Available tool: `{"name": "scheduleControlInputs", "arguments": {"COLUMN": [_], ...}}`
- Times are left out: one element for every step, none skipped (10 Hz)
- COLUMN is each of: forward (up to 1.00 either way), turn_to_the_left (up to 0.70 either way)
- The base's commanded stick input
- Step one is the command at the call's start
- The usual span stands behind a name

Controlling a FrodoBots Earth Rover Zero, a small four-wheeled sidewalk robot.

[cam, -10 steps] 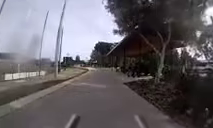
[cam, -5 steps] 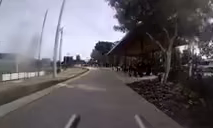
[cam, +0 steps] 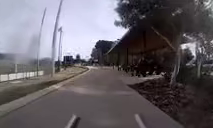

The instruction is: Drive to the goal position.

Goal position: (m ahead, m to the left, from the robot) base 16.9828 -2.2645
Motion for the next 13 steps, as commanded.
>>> {"name": "scheduleControlInputs", "arguments": {"forward": [1.00, 1.00, 1.00, 1.00, 1.00, 1.00, 1.00, 1.00, 1.00, 1.00, 1.00, 1.00, 1.00], "turn_to_the_left": [0.00, 0.00, 0.00, 0.00, 0.00, 0.00, 0.00, 0.00, 0.00, 0.00, 0.00, 0.00, 0.00]}}
